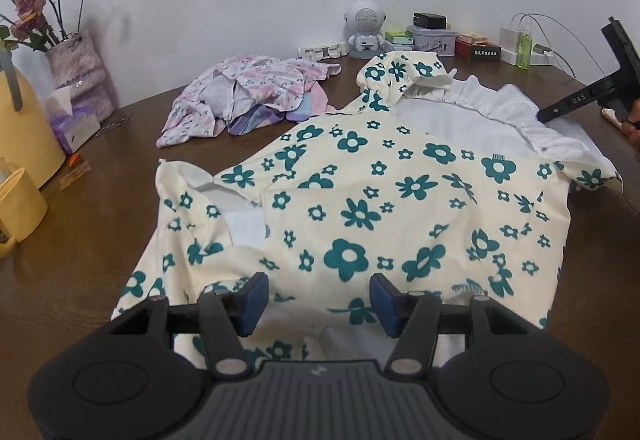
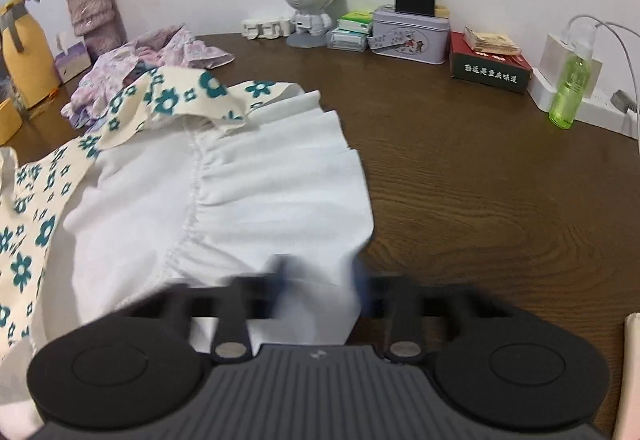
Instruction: Fold clothes
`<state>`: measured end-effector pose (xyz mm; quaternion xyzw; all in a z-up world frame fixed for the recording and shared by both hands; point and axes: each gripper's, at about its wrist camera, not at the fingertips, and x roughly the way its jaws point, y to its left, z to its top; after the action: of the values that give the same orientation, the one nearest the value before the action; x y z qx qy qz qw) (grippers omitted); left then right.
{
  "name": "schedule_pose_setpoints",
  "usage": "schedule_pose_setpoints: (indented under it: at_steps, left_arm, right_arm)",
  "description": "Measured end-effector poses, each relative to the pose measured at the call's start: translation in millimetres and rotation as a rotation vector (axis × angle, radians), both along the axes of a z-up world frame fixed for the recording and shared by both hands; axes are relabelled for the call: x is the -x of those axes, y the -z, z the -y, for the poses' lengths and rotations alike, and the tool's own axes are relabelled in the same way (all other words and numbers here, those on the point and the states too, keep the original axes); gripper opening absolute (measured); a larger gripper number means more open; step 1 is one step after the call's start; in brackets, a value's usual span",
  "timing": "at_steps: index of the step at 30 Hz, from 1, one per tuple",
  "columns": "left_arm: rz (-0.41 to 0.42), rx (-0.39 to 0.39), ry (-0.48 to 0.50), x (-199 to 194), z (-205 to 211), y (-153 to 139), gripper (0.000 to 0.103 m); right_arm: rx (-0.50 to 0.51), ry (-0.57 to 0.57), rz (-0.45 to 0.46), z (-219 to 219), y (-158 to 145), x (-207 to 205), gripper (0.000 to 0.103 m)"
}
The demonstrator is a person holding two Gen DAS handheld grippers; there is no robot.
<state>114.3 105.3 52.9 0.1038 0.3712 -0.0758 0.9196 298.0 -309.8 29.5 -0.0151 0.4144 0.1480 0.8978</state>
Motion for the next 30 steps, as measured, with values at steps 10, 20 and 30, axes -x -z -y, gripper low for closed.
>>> schedule_pose_setpoints:
  at_steps: [10, 20, 30]
  left_arm:
    - [-0.023, 0.009, -0.001, -2, -8, 11, 0.055]
    - [0.029, 0.034, 0.016, 19, -9, -3, 0.055]
    - [0.031, 0.088, 0.169, 86, -3, -11, 0.058]
  right_arm:
    - [0.035, 0.113, 0.104, 38, -28, 114, 0.004]
    - [0.047, 0.251, 0.086, 75, -28, 179, 0.01]
    - [-0.07, -0.105, 0.181, -5, -59, 211, 0.063]
